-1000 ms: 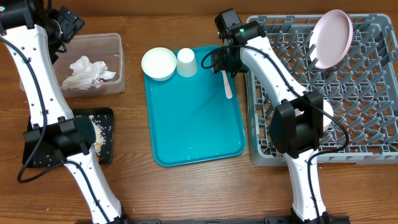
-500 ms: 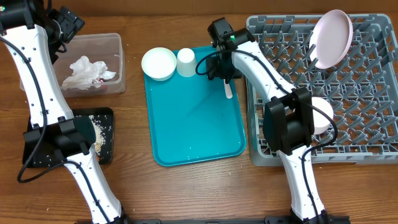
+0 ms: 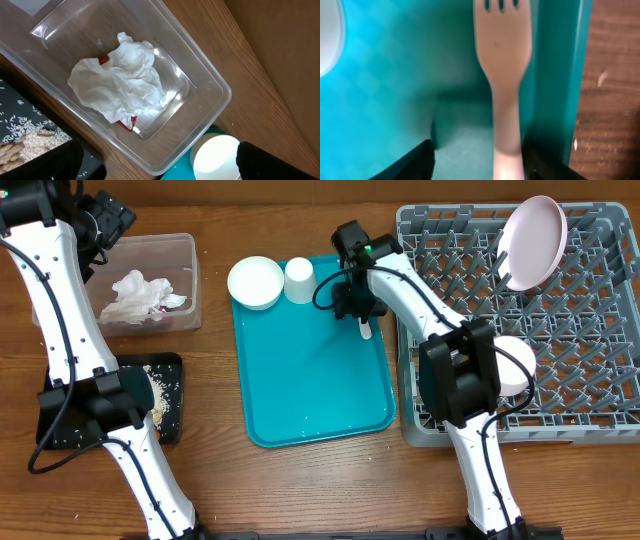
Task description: Sort waste into correct bins and load items into the dishwasher rack
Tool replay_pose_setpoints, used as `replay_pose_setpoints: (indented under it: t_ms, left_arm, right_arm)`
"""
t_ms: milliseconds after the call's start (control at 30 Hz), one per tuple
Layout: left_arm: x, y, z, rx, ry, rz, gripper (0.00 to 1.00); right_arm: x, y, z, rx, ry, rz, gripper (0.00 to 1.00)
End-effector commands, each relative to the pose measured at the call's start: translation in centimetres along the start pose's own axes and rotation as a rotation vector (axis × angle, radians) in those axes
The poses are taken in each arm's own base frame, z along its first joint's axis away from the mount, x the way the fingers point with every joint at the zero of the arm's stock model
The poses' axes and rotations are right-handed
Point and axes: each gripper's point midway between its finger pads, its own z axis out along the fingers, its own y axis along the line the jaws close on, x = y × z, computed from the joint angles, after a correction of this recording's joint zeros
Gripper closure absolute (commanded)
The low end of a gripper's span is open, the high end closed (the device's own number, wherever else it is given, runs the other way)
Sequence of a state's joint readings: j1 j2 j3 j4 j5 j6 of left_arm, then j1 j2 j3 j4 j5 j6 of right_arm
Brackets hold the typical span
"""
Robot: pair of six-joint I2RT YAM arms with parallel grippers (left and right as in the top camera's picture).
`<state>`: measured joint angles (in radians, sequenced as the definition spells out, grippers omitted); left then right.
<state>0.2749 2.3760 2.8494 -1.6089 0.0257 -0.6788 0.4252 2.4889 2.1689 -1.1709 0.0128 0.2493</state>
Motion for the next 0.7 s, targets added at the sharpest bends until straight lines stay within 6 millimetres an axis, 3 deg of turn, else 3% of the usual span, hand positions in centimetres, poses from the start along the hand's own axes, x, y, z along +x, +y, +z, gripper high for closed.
replay_pose_setpoints:
  t_ms: [0,167,300,367,500,667]
  left_arm:
    - [0.2,-0.1,-0.1,-0.004,-0.002,0.000,0.00]
    - [0.2,-0.1,-0.1,-0.004,-0.002,0.000,0.00]
    - [0.2,-0.1,-0.1,-0.004,-0.002,0.000,0.00]
    - [0.2,-0.1,-0.1,-0.004,-0.002,0.000,0.00]
    - [0.2,-0.1,-0.1,-0.004,-0.002,0.000,0.00]
    - [0.2,-0.1,-0.1,-0.004,-0.002,0.000,0.00]
  right_arm:
    - [1.7,0.2,2.0,0.033,0.065,-0.022,0.45]
    - [2.7,0.5,2.0,0.073,0.087,-0.047,0.54]
    - [3.2,1.0,1.9,0.088,0.095,-0.053,0.67]
    - [3.3,1.0,1.9,0.090,0.098,-0.019,0.77]
    - [3.6,0.9,1.9,0.098,0.108,0.040,0.82]
    - [4.1,0.9,1.7,0.100,0.130,0.058,0.96]
